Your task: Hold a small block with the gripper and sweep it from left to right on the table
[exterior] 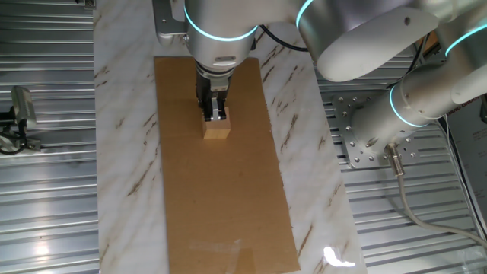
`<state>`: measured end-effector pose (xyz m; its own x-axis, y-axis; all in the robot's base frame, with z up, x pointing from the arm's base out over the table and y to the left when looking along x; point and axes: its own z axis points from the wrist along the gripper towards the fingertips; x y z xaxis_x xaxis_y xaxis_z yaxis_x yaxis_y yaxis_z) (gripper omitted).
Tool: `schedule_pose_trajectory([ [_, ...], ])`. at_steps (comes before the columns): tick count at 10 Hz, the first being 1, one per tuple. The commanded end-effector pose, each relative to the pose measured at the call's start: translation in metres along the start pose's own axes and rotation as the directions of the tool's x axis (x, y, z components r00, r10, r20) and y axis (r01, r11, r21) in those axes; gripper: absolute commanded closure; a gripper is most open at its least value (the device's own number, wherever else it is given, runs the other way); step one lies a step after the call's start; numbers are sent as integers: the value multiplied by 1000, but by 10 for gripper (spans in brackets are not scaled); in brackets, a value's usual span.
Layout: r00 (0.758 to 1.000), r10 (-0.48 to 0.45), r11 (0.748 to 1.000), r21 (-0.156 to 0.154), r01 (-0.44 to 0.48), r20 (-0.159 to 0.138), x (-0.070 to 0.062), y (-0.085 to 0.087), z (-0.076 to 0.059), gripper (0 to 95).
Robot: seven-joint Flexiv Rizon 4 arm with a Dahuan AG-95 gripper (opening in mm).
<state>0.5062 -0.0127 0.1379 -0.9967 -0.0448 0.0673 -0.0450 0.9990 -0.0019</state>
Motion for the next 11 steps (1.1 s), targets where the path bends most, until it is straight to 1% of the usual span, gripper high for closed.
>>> schedule_pose_trajectory([
  [1, 1000, -14, 1000, -4, 14, 1, 0, -3, 2, 950],
  [2, 1000, -18, 1000, -1, 18, 2, 0, -4, 4, 950],
  [7, 1000, -25, 1000, -7, 25, 2, -1, -5, 10, 950],
  [8, 1000, -29, 1000, -4, 29, 4, -2, -5, 15, 950],
  [10, 1000, -27, 1000, -2, 27, 7, -2, -5, 18, 950],
  [11, 999, -31, 1000, 0, 31, 15, -3, -6, 20, 570],
])
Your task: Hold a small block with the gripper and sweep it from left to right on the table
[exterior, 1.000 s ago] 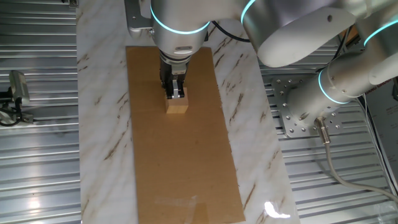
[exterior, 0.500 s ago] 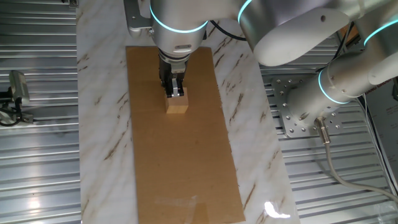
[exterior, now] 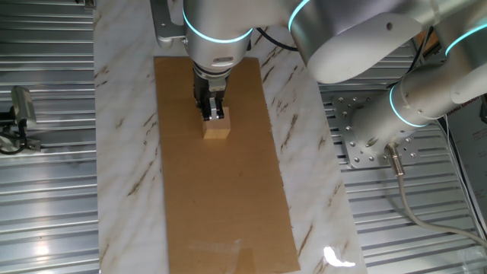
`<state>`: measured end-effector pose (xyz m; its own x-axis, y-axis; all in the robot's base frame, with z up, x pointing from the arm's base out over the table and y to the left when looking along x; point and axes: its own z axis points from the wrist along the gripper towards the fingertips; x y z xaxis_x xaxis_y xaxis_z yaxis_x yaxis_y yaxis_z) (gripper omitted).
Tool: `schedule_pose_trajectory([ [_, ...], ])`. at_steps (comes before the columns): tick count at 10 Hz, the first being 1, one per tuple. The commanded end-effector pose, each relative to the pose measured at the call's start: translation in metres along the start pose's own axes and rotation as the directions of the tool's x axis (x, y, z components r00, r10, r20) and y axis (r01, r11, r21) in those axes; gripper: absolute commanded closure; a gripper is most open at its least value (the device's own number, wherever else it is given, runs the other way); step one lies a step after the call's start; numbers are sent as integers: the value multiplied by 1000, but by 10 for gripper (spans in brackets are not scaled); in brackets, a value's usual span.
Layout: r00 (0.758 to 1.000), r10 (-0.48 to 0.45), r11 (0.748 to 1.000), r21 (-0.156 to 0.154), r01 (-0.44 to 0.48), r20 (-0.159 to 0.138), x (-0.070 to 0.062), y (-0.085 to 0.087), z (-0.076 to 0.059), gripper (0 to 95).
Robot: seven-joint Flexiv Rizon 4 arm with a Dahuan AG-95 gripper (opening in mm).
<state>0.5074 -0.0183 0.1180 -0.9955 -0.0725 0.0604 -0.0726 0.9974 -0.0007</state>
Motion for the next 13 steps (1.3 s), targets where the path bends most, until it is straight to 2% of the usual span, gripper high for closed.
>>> schedule_pose_trajectory([
  [1, 1000, -4, 1000, 0, 4, 8, 0, 0, 1, 570],
  [2, 1000, -7, 1000, -1, 8, 8, 0, 0, 2, 190],
  [3, 1000, -7, 1000, -3, 7, 11, 0, 0, 2, 0],
  [6, 1000, 2, 1000, -4, -2, 17, 0, -1, 3, 0],
  [7, 1000, 4, 1000, -5, -4, 18, 0, -1, 4, 190],
  [13, 999, 34, 999, -12, -34, 20, -1, -1, 18, 190],
])
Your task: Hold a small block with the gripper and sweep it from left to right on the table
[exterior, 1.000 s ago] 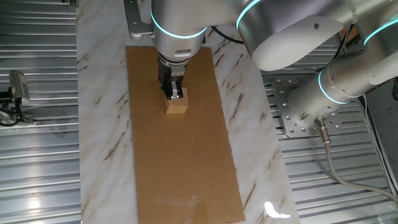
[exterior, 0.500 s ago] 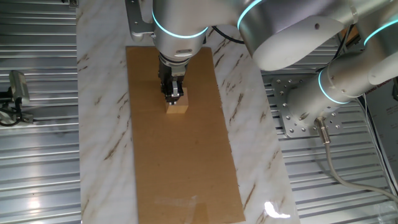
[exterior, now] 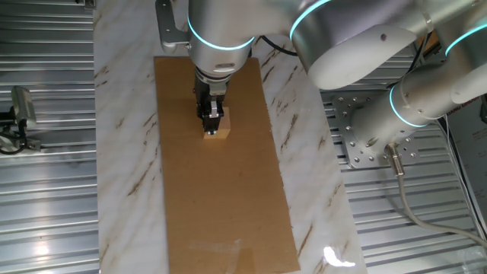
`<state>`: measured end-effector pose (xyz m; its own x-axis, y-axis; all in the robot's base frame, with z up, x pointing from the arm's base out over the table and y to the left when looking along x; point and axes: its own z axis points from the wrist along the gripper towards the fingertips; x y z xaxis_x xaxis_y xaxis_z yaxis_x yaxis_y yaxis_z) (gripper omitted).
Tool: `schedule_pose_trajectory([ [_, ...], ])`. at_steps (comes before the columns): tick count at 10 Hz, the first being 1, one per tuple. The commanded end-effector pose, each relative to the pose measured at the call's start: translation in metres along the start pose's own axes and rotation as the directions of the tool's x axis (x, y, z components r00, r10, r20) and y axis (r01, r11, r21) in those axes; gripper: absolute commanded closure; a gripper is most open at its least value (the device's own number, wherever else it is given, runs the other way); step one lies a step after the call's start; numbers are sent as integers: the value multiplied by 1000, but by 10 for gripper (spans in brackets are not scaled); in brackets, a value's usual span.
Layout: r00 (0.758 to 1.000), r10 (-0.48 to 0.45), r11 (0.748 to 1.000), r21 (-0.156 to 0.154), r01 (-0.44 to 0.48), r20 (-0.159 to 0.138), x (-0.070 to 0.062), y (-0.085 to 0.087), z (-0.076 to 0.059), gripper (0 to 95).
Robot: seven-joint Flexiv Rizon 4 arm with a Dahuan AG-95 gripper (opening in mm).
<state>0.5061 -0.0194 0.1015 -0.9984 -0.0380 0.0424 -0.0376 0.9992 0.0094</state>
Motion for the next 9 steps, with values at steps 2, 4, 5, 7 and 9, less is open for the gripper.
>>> schedule_pose_trajectory([
  [2, 1000, -2, 1000, 2, 2, 5, -1, 1, 8, 190],
  [4, 1000, 6, 1000, 1, -6, 7, -1, 1, 13, 190],
  [5, 1000, 13, 1000, 0, -13, 7, -1, 2, 16, 190],
  [7, 1000, 16, 1000, 1, -16, 10, 0, 2, 20, 190],
  [9, 1000, 22, 1000, 4, -22, 17, 0, 3, 26, 190],
])
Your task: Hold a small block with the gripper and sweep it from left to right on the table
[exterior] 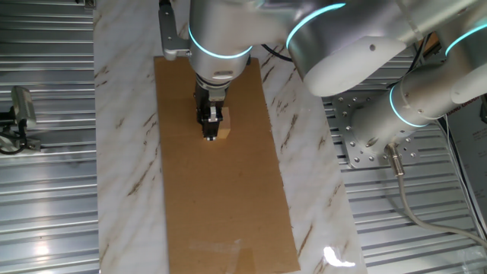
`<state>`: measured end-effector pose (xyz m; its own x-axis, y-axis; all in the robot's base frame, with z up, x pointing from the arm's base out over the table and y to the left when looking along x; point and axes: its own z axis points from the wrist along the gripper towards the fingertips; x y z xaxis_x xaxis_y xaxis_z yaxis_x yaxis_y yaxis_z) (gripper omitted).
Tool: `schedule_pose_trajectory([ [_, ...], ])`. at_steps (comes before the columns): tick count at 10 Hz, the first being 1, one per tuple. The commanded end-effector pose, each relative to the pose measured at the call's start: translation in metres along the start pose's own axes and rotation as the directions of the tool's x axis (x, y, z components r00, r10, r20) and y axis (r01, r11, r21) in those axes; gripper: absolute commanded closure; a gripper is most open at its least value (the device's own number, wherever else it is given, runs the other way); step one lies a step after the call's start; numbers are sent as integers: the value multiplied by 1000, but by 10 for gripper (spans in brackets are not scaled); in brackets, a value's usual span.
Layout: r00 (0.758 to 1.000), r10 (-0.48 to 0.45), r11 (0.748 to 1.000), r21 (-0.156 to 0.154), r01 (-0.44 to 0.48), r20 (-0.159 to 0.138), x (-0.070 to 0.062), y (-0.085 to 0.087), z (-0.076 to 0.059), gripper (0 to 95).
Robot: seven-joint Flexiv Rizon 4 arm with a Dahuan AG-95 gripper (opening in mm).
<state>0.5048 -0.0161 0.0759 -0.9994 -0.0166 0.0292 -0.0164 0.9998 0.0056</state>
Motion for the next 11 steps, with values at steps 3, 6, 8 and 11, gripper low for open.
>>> schedule_pose_trajectory([
  [3, 1000, -3, 1000, 4, 3, 4, 1, -2, 4, 190],
  [6, 1000, -12, 1000, 2, 12, 3, 2, -6, 4, 190],
  [8, 1000, -10, 1000, 1, 10, 18, 2, -6, 4, 190],
  [11, 1000, -17, 1000, 0, 17, 17, 2, -6, 4, 190],
])
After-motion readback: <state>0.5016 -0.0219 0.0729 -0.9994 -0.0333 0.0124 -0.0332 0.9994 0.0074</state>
